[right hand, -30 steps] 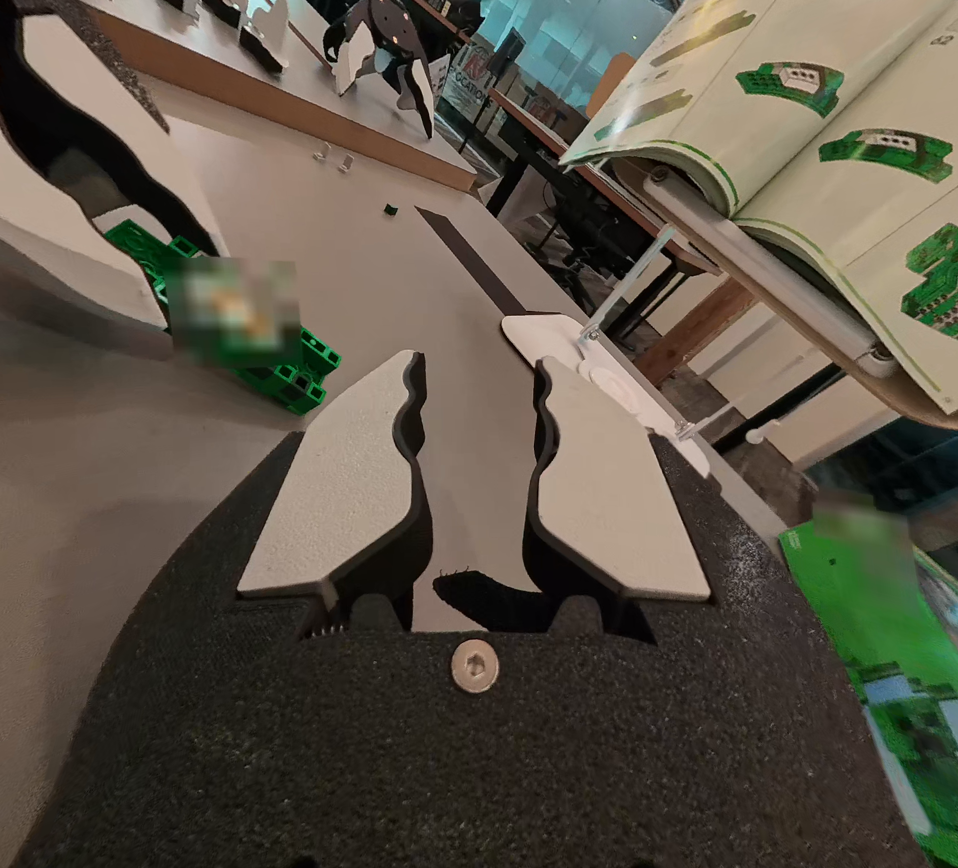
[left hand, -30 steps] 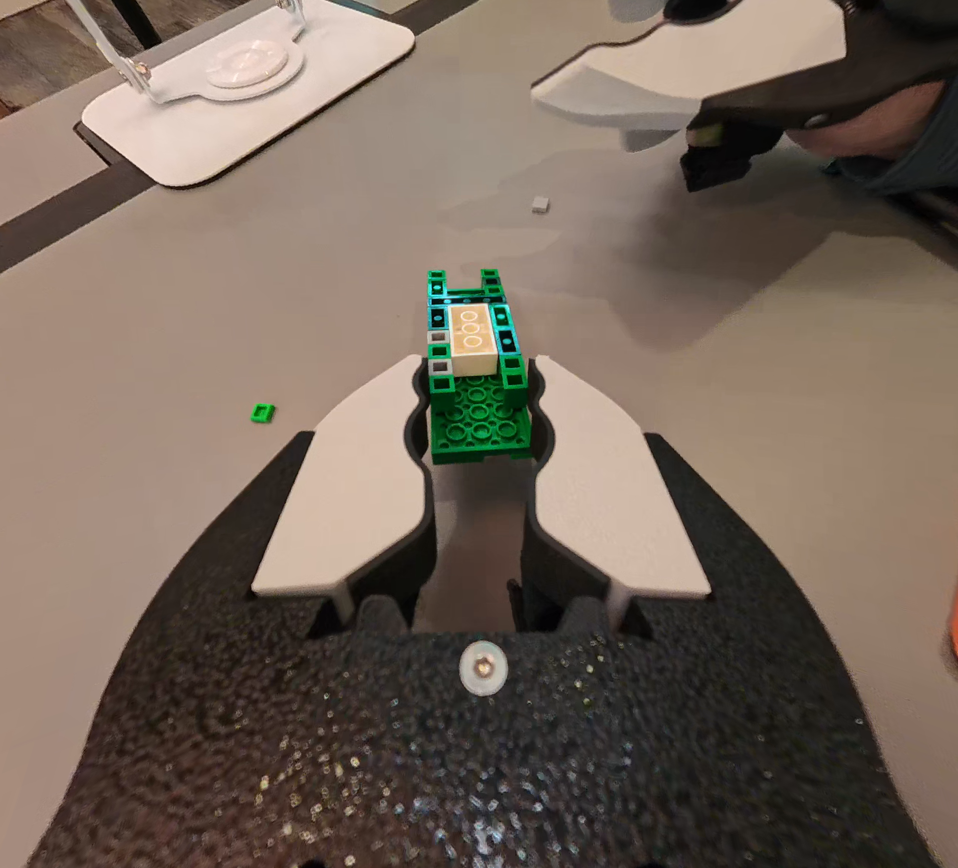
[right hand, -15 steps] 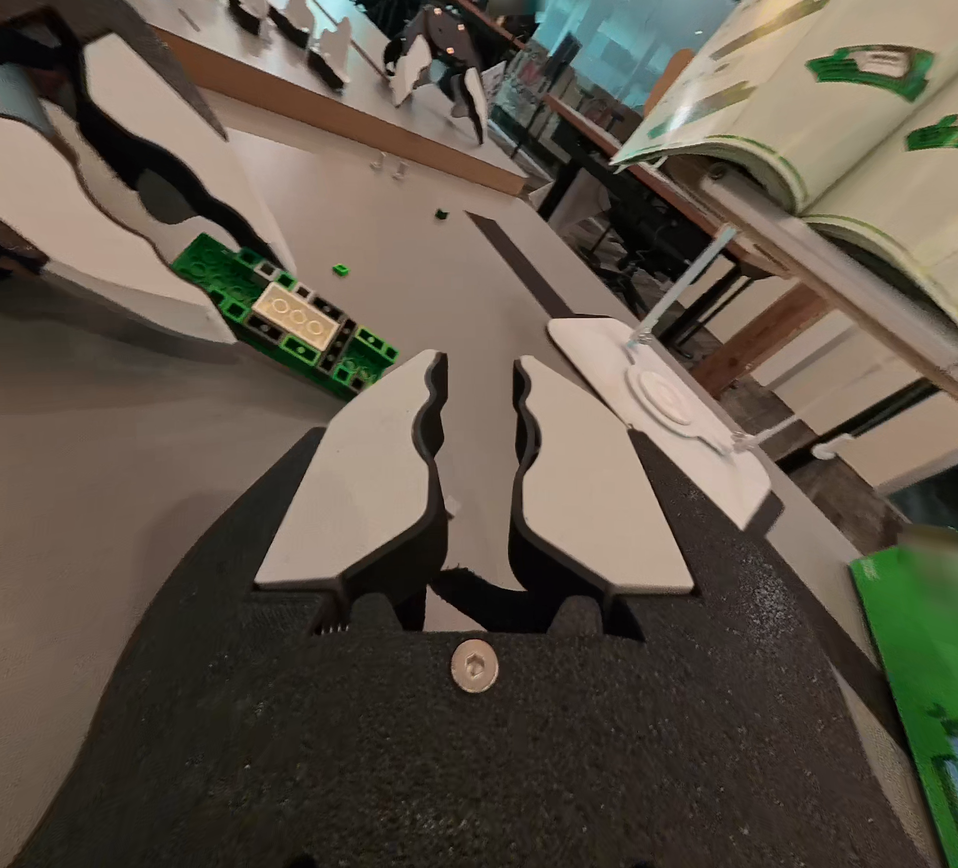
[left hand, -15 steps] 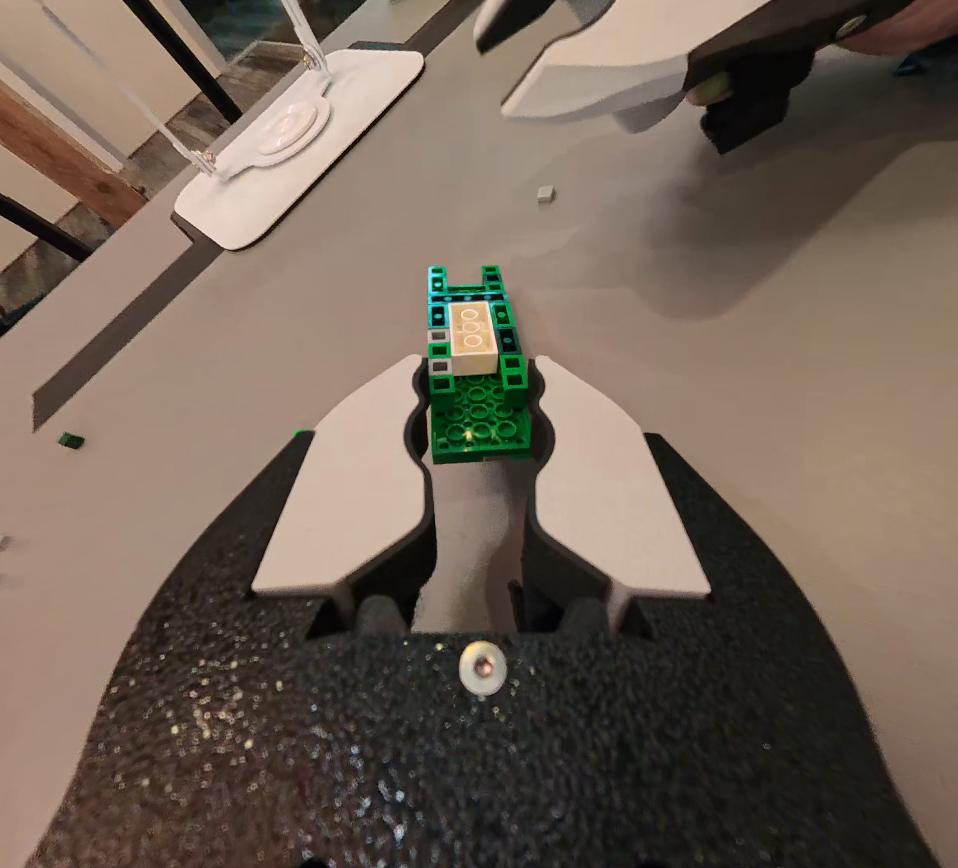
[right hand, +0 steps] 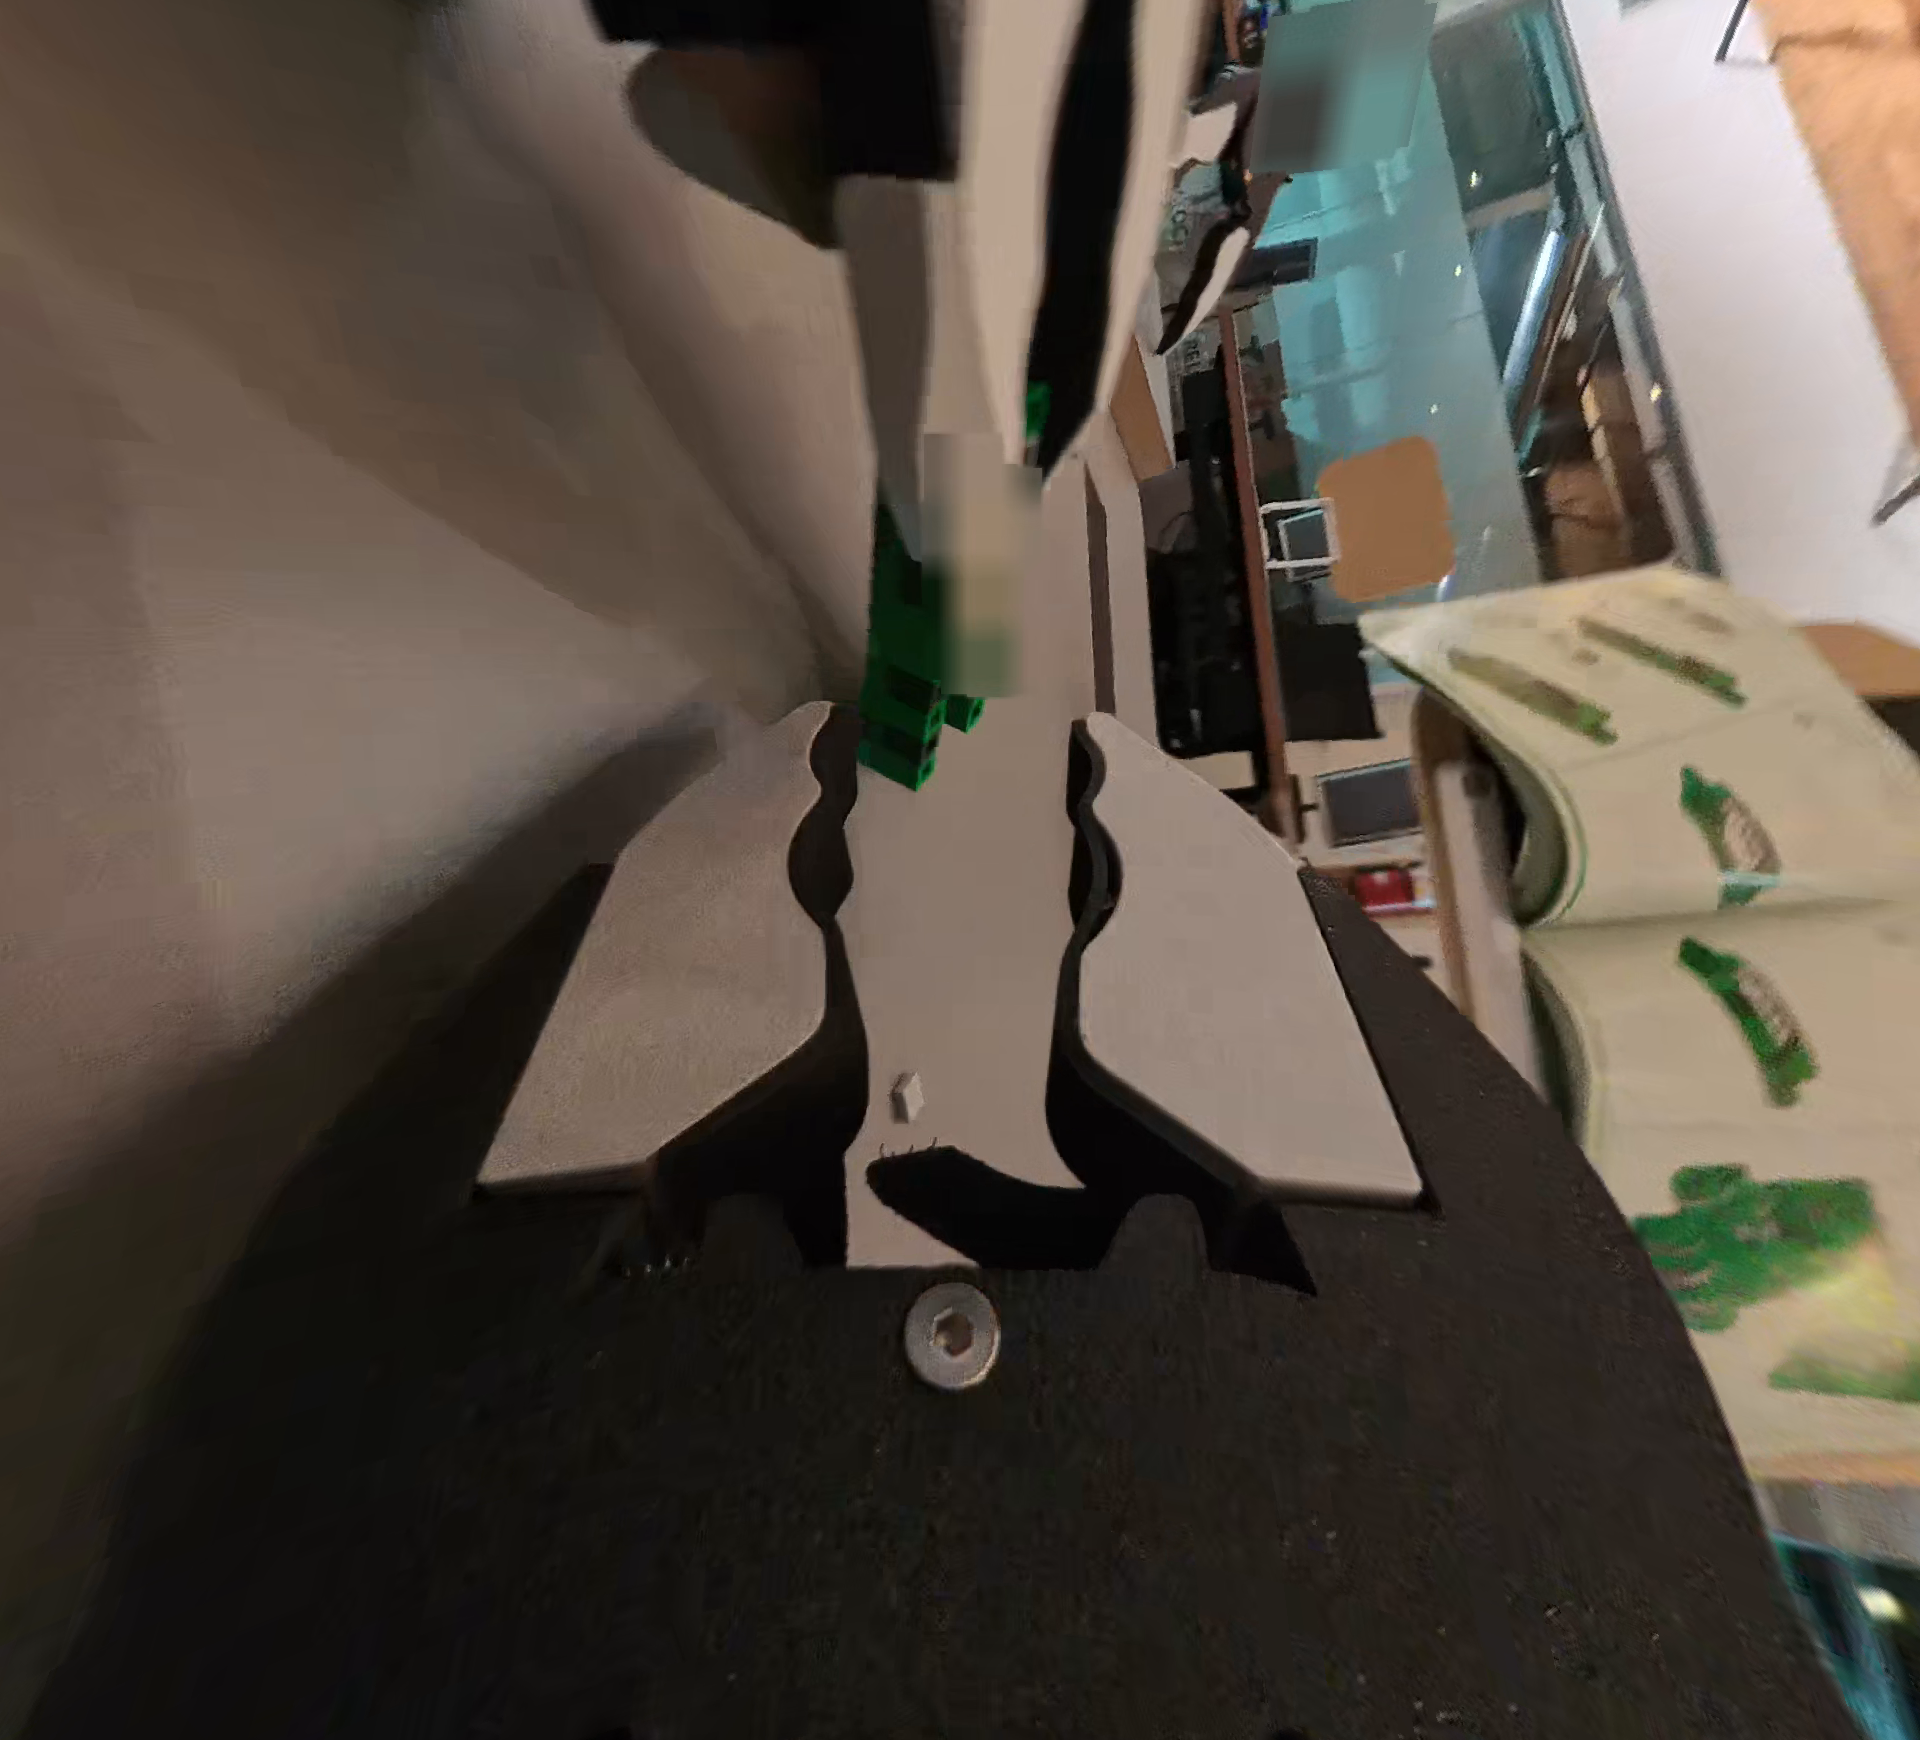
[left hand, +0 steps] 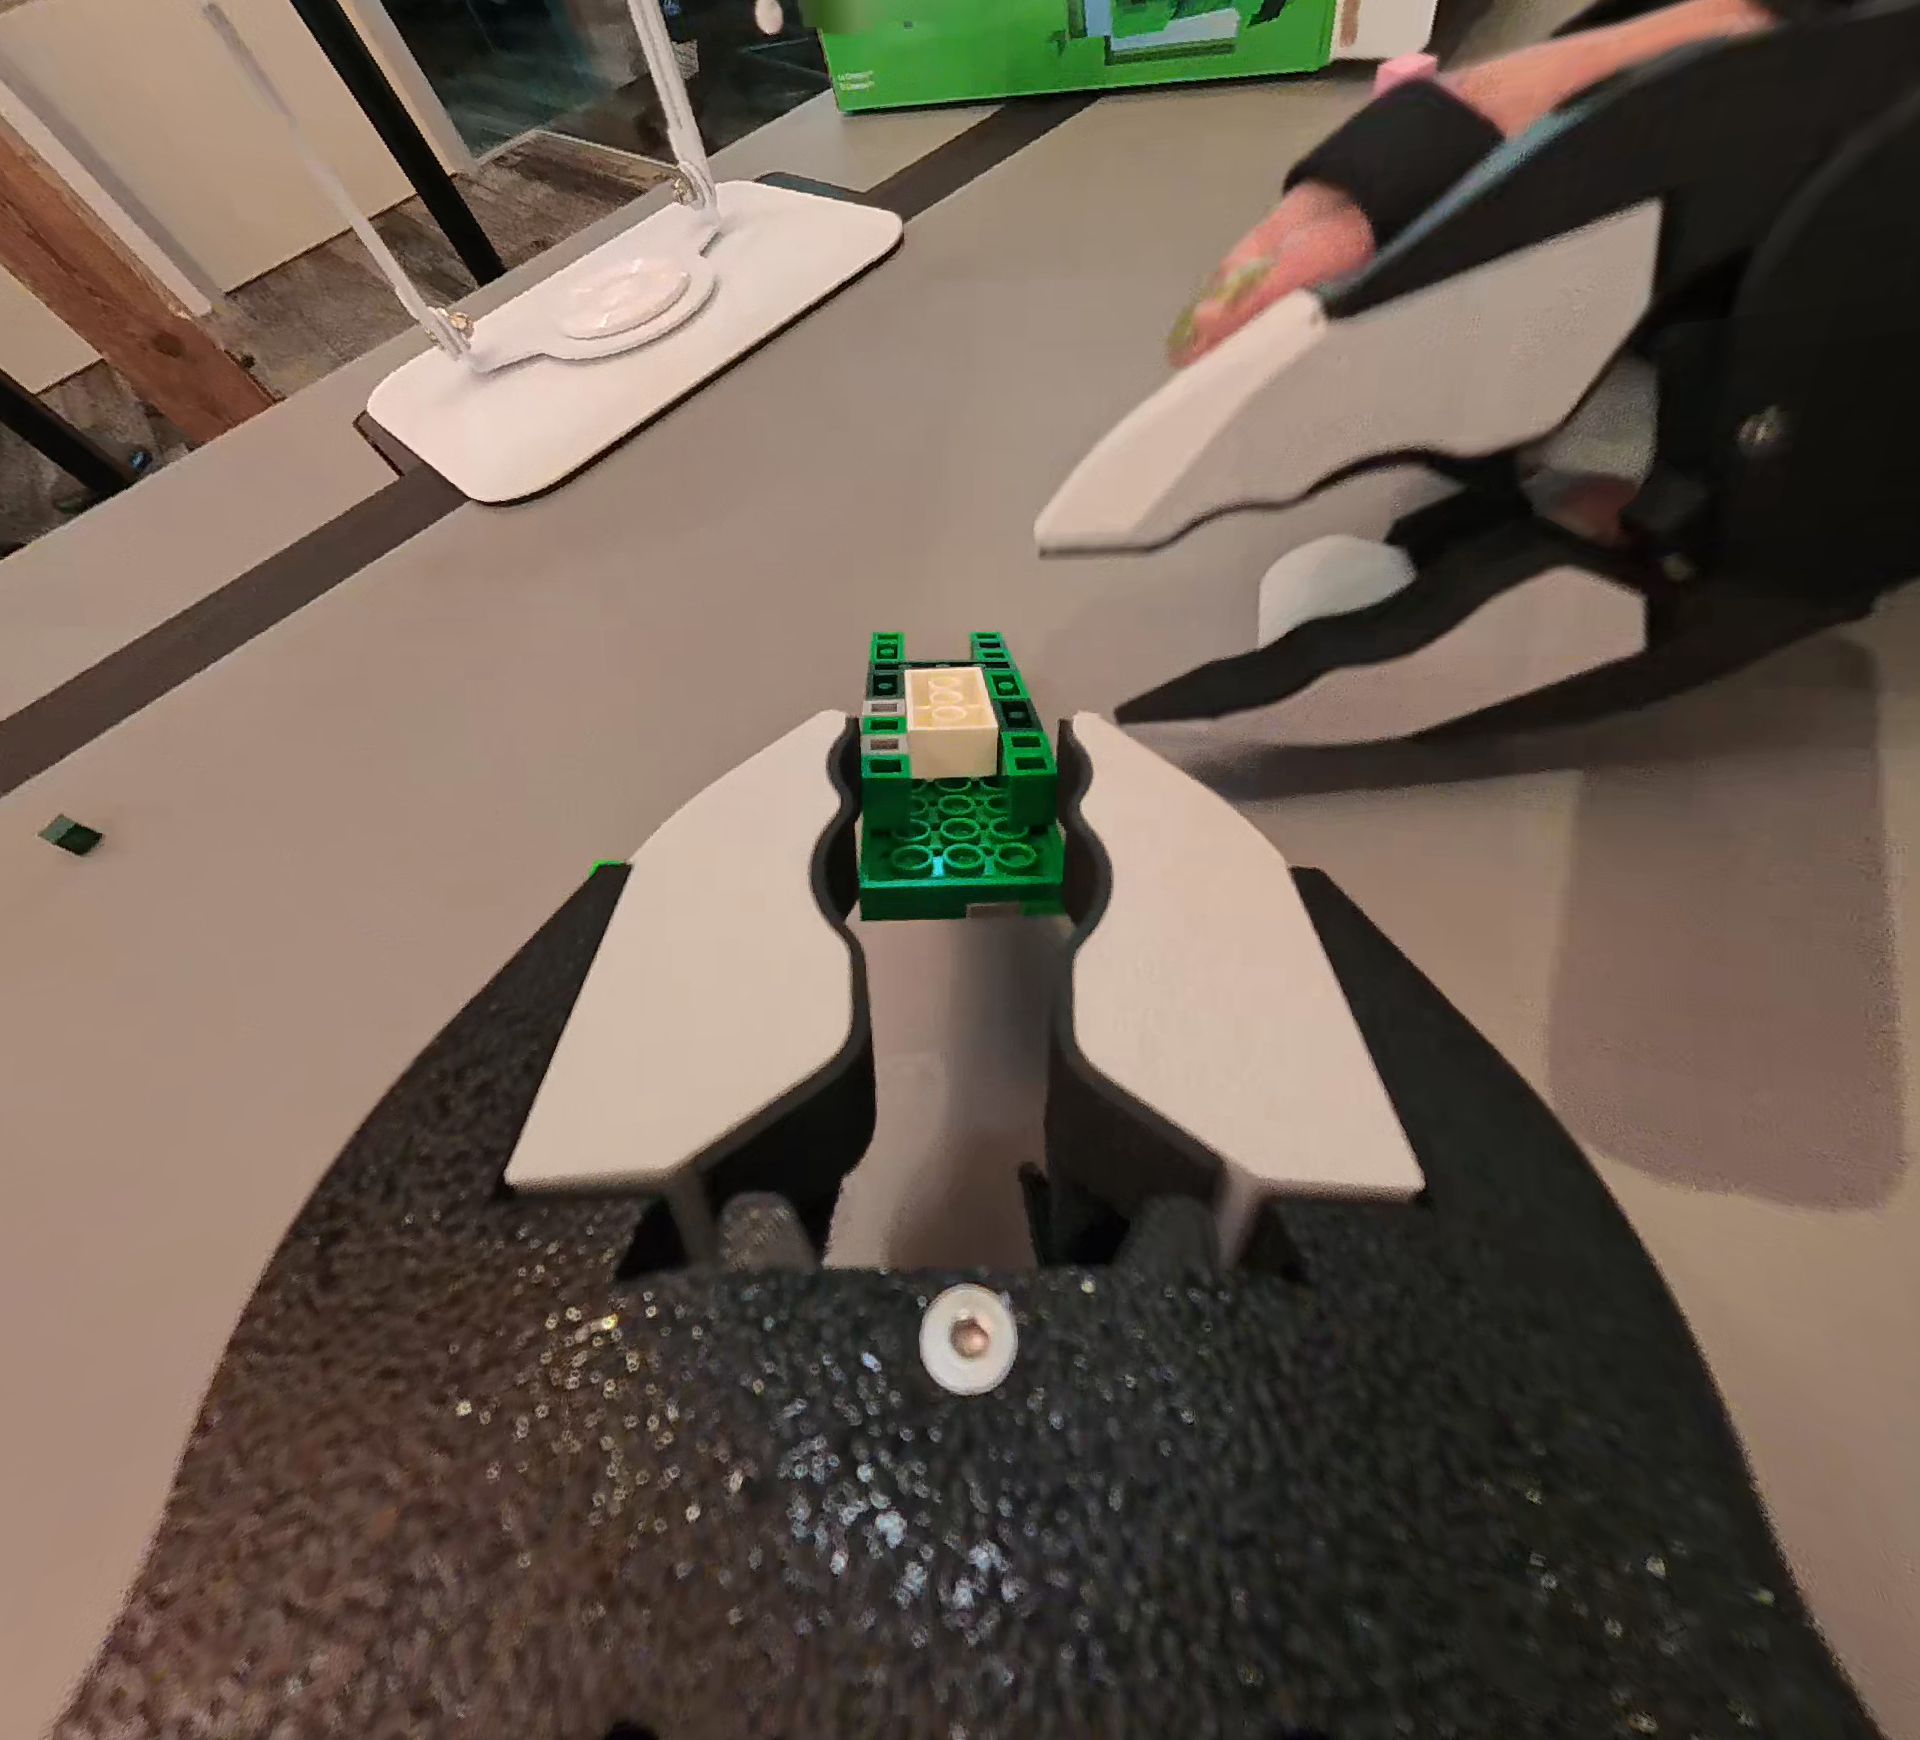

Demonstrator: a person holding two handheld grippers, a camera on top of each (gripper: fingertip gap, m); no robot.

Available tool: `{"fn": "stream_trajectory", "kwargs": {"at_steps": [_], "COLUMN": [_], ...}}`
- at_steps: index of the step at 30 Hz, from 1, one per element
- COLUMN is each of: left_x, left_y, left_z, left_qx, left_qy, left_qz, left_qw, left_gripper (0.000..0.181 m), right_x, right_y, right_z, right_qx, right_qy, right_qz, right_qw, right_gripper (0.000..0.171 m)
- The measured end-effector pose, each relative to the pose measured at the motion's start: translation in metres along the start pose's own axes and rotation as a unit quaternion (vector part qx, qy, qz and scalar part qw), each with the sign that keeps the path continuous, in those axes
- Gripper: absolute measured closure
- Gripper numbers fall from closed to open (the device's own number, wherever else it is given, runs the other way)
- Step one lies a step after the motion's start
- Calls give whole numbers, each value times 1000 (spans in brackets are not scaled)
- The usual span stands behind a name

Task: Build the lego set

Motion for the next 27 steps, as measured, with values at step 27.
{"fn": "stream_trajectory", "kwargs": {"at_steps": [27], "left_x": [-23], "left_y": [36], "left_z": [22], "left_qx": [2], "left_qy": [132], "left_qz": [-212], "left_qw": [968], "left_gripper": [116], "right_x": [4], "right_y": [-19], "right_z": [-66], "right_qx": [-99], "right_qy": [-471], "right_qz": [-202], "right_qw": [853], "right_gripper": [152]}}
Point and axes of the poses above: each gripper's, where its closed fingertips meet, y back along the fingers, x out of its underside, z = x × y across the jaws, the point moved 7 cm from there along y, back along the fingers, and after that the axes turned 1 degree about z, right-handed, at the moved point
